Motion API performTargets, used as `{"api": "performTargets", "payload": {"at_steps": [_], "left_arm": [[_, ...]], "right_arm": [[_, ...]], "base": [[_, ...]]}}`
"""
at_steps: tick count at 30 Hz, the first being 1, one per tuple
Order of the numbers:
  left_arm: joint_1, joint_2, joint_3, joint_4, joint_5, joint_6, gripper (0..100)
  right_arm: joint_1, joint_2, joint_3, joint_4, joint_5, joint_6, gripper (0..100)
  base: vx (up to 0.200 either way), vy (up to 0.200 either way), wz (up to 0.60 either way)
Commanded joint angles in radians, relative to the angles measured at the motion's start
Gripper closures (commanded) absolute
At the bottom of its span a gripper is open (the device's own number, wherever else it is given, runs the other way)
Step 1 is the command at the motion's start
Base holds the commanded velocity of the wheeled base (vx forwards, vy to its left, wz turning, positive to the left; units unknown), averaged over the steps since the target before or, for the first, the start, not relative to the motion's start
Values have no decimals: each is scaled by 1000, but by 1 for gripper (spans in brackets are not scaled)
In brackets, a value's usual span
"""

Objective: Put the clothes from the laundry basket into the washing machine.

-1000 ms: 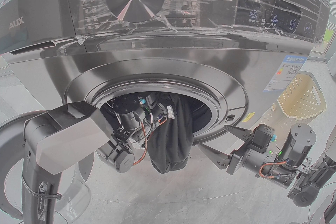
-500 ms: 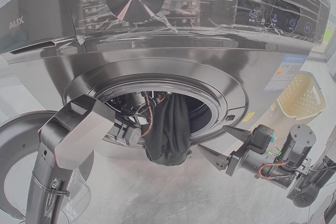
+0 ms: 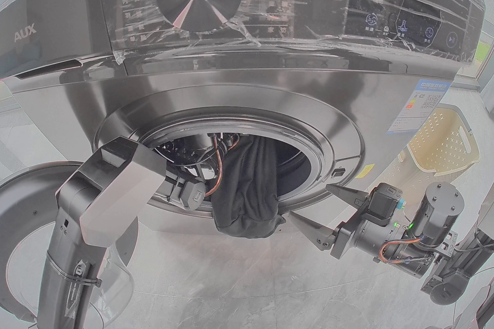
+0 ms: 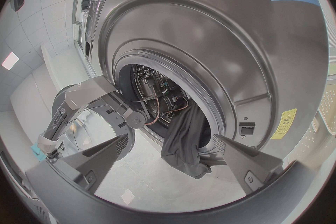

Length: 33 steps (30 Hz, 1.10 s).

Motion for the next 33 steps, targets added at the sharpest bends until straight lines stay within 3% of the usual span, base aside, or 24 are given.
{"api": "performTargets", "payload": {"at_steps": [1, 13, 17, 22, 23, 27, 33], "left_arm": [[-35, -119, 171, 88, -26, -57, 0], [-84, -190, 439, 201, -152, -42, 0], [-87, -178, 455, 201, -158, -21, 0], [-90, -142, 432, 201, -157, -16, 0], [-89, -141, 429, 203, -157, -16, 100], [-81, -129, 395, 203, -155, -11, 100], [-59, -116, 303, 189, -121, -30, 100]], "right_arm": [[-1, 2, -2, -1, 0, 0, 0], [-1, 3, -4, -1, 0, -2, 0], [-1, 3, -5, -1, 2, -2, 0], [-1, 3, -5, -1, 2, -2, 0], [-1, 3, -5, -1, 2, -2, 0], [-1, 3, -5, -1, 2, -2, 0], [-1, 3, -5, -1, 2, -2, 0]], "base": [[0, 0, 0], [0, 0, 0], [0, 0, 0], [0, 0, 0], [0, 0, 0], [0, 0, 0], [0, 0, 0]]}}
